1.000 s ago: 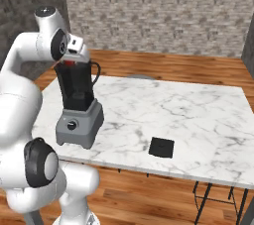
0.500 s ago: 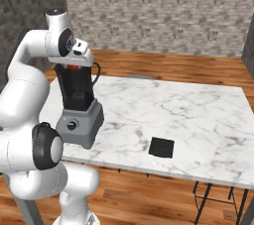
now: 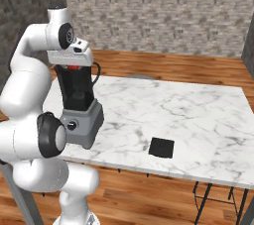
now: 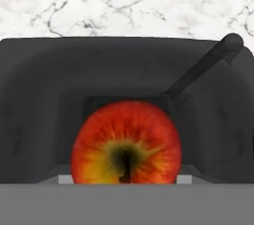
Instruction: Open the blender lid, put the apple in the blender, close the lid, and start the blender.
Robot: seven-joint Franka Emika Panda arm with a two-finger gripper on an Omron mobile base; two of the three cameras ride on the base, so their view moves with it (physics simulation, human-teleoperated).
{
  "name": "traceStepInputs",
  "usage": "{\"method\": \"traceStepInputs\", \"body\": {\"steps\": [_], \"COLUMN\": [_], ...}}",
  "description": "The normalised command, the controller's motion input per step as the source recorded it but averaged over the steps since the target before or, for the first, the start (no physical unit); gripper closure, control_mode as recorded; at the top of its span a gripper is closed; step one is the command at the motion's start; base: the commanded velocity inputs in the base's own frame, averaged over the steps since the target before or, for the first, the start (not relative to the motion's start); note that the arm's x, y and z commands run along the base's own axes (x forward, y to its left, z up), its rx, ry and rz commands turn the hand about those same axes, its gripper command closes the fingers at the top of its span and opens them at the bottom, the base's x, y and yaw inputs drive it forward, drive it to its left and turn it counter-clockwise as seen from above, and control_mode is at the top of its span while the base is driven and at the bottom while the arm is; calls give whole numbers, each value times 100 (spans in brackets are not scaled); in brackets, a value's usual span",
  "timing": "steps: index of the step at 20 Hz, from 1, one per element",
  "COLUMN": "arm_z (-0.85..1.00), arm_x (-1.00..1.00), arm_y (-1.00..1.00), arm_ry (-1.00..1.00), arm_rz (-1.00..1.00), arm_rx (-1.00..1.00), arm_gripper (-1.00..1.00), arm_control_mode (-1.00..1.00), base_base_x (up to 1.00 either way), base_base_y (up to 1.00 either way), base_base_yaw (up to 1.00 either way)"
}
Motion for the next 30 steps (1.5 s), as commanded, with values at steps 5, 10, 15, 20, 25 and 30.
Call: {"method": "traceStepInputs", "body": {"steps": [5, 10, 15, 20, 25, 30], "arm_z": [-9, 33, 65, 68, -3, -80], "arm_x": [0, -1, -1, -21, -56, -76], "arm_y": [0, 0, 0, -11, -71, -100], "arm_ry": [0, -5, -12, -19, -9, 0], "arm_rz": [0, 0, 0, 0, -3, -8], "arm_rx": [0, 0, 0, 0, 5, 13], "arm_gripper": [-100, -100, -100, -100, -100, -100], "arm_control_mode": [-100, -100, -100, -100, -100, -100], "base_base_x": [0, 0, 0, 0, 0, 0], "base_base_y": [0, 0, 0, 0, 0, 0], "base_base_yaw": [0, 0, 0, 0, 0, 0]}}
